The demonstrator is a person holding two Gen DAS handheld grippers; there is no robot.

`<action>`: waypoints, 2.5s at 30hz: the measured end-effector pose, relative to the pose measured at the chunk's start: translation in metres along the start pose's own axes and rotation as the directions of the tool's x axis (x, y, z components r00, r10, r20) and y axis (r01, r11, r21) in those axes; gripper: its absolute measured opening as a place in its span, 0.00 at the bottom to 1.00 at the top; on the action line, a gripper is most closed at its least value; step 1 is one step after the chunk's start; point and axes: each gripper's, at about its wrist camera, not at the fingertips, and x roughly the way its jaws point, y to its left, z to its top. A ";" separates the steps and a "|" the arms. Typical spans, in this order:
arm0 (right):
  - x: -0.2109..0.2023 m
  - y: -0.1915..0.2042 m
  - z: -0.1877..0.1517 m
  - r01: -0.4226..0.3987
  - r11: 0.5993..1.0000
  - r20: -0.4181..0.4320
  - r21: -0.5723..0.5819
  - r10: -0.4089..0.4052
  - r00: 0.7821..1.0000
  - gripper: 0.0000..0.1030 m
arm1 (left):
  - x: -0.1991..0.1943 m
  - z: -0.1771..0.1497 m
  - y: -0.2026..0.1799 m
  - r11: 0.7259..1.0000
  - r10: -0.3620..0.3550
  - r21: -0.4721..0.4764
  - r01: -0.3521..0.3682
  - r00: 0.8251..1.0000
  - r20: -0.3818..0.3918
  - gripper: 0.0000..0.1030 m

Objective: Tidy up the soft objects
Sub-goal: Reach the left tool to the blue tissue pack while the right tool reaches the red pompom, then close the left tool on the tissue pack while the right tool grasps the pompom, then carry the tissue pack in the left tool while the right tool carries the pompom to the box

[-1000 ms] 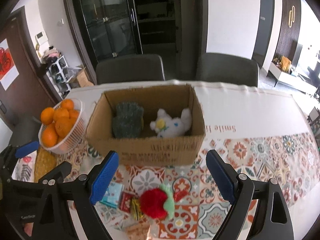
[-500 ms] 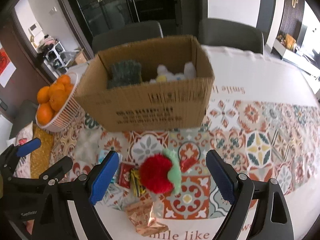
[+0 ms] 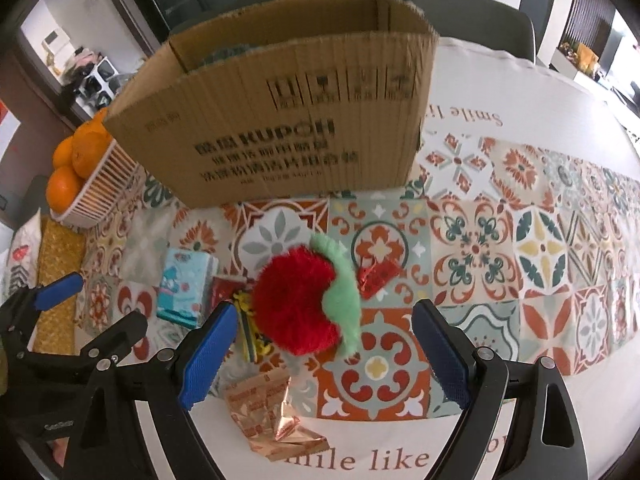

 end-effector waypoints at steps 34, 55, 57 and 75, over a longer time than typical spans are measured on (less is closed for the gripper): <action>0.087 0.004 0.002 -0.074 0.996 -0.106 0.040 0.078 0.991 0.73 | 0.087 0.019 0.014 0.990 -0.115 -0.095 0.103 0.986 -0.124 0.66; 0.070 -0.002 -0.006 -0.116 0.992 -0.017 0.049 0.117 0.993 0.45 | 0.057 0.006 -0.006 0.996 -0.077 -0.053 0.077 0.997 -0.012 0.50; 0.062 -0.005 -0.006 -0.123 0.991 0.002 0.051 0.124 0.992 0.45 | 0.048 0.005 -0.009 0.995 -0.083 -0.052 0.083 0.997 0.006 0.50; -0.031 -0.014 -0.006 -0.134 0.991 0.169 0.027 0.128 0.977 0.45 | -0.038 0.004 -0.016 0.995 -0.089 -0.035 0.097 0.979 0.184 0.50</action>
